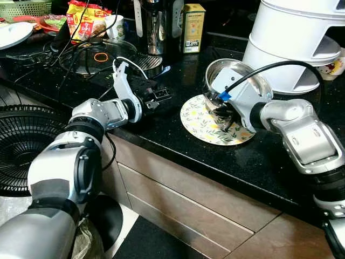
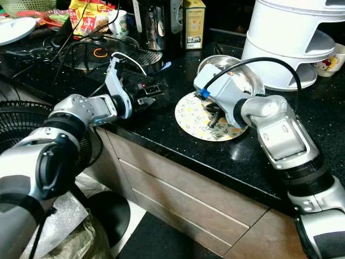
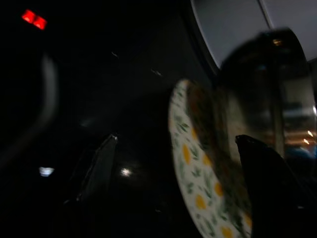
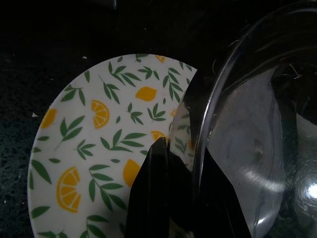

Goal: Kitchen organization

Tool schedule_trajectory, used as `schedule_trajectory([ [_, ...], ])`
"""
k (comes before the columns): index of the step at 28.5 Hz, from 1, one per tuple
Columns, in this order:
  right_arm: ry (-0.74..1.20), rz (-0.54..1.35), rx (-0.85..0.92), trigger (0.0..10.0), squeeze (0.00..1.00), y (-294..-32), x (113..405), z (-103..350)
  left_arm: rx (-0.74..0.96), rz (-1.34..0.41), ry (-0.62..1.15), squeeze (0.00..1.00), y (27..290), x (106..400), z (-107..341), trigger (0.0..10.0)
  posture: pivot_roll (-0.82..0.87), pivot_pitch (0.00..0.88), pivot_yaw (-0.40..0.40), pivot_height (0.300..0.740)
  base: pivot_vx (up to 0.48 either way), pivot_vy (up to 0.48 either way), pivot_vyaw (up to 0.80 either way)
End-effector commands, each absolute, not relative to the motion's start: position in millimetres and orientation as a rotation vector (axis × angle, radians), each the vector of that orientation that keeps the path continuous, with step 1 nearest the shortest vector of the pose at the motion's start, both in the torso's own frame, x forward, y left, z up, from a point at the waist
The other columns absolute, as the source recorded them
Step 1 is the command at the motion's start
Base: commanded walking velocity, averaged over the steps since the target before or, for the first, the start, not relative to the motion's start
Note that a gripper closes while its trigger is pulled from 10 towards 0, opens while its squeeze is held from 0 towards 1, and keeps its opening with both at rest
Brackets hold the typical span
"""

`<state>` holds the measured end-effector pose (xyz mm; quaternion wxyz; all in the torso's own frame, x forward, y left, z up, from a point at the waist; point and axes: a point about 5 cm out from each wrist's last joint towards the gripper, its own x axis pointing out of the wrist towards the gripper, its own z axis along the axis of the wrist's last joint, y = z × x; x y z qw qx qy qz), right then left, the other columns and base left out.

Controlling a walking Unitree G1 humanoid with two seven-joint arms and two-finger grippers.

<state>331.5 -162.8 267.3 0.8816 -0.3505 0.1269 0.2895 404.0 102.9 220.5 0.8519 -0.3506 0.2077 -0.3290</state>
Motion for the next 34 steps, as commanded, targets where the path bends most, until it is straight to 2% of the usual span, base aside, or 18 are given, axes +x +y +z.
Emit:
schedule_trajectory([
  [1, 0.243, 0.617, -0.717, 10.0, 0.00, -160, 332, 272, -0.746, -0.720, 0.474, 0.00, 98, 401, 215, 10.0, -0.09, 0.068, -0.010, 0.740, 0.000, 0.000, 0.00],
  [7, 0.095, 0.664, -0.551, 10.0, 0.00, -142, 334, 287, -0.693, -0.801, 0.269, 0.00, 87, 402, 228, 10.0, -0.09, 0.062, -0.002, 0.740, 0.000, 0.000, 0.00],
  [11, 0.033, 0.685, -0.464, 10.0, 0.00, -137, 334, 289, -0.624, -0.822, 0.205, 0.00, 80, 397, 226, 10.0, -0.09, 0.056, -0.006, 0.740, 0.000, 0.000, 0.00],
  [12, -0.018, 0.705, -0.260, 10.0, 0.00, -138, 332, 286, -0.543, -0.848, 0.082, 0.00, 76, 383, 233, 10.0, -0.07, 0.060, -0.016, 0.740, 0.000, 0.000, 0.00],
  [13, -0.040, 0.714, -0.128, 10.0, 0.00, -142, 331, 284, -0.579, -0.871, -0.003, 0.00, 82, 372, 250, 10.0, -0.06, 0.039, -0.008, 0.740, 0.000, 0.000, 0.00],
  [16, -0.042, 0.720, -0.134, 10.0, 0.00, -144, 332, 280, -0.558, -0.903, -0.082, 0.00, 88, 363, 267, 10.0, -0.05, 0.041, -0.005, 0.740, 0.000, 0.000, 0.00],
  [18, -0.048, 0.733, -0.126, 10.0, 0.00, -142, 332, 277, -0.472, -0.910, -0.162, 0.00, 91, 355, 278, 10.0, -0.05, 0.042, -0.012, 0.740, 0.000, 0.000, 0.00],
  [23, -0.052, 0.722, -0.126, 10.0, 0.00, -143, 333, 271, -0.523, -0.915, -0.279, 0.00, 92, 336, 294, 10.0, -0.04, 0.036, 0.007, 0.740, 0.000, 0.000, 0.00],
  [29, -0.058, 0.653, -0.149, 10.0, 0.00, -150, 335, 268, -0.546, -0.844, -0.269, 0.00, 88, 326, 281, 10.0, -0.03, 0.029, 0.013, 0.740, 0.000, 0.000, 0.00],
  [34, -0.106, 0.484, -0.199, 10.0, 0.00, -167, 345, 275, -0.616, -0.699, -0.221, 0.00, 96, 325, 259, 10.0, -0.03, 0.031, 0.014, 0.740, 0.000, 0.000, 0.00],
])
